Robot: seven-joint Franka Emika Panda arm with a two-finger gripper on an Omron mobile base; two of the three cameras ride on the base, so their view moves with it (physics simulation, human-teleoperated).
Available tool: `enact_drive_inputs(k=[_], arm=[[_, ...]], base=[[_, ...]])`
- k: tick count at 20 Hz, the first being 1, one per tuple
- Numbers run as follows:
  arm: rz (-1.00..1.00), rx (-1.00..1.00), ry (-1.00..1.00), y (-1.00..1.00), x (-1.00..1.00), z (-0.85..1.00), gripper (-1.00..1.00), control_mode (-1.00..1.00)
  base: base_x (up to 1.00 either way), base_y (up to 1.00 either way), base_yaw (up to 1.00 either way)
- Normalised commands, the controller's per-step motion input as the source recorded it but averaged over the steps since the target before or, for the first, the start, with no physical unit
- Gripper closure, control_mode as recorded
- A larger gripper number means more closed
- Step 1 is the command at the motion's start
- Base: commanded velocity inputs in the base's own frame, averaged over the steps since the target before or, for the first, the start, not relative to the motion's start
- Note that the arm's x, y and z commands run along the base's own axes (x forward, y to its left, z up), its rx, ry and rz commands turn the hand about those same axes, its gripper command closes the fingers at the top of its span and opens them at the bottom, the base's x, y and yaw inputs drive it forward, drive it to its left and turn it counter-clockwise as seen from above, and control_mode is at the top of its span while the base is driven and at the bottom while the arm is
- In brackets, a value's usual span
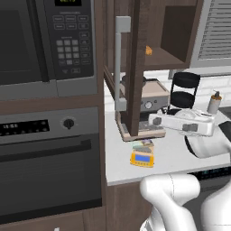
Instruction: Pick the bar and place it on the digital scale for weighing, and close the cabinet.
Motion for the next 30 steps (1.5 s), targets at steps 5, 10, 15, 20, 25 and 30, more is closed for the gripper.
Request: enact_drive_inputs(k=[5,10,15,20,25,30], arm=[[-0.53,-0.01,-0.11,0.40,-0.99,0.00,-1.00,-1.00],[-0.66,-0.02,-0.13,0.46,-0.87,-0.06,-1.00,-1.00],[-0.65,-0.02,-0.29,0.75,-0.38,-0.38,-1.00,-1.00],[-0.65,0.04,-0.43,0.89,-0.16,-0.44,-1.00,-1.00],[-0.63,0.08,-0.47,0.86,-0.41,-0.36,-1.00,-1.00],[-0.58,0.08,-0.29,0.86,0.26,-0.68,-1.00,-1.00]], base=[[0.00,0.00,0.00],[0.00,0.00,0.00],[0.00,0.00,0.00],[0.00,0.00,0.00],[0.00,0.00,0.00],[0.00,0.00,0.00]])
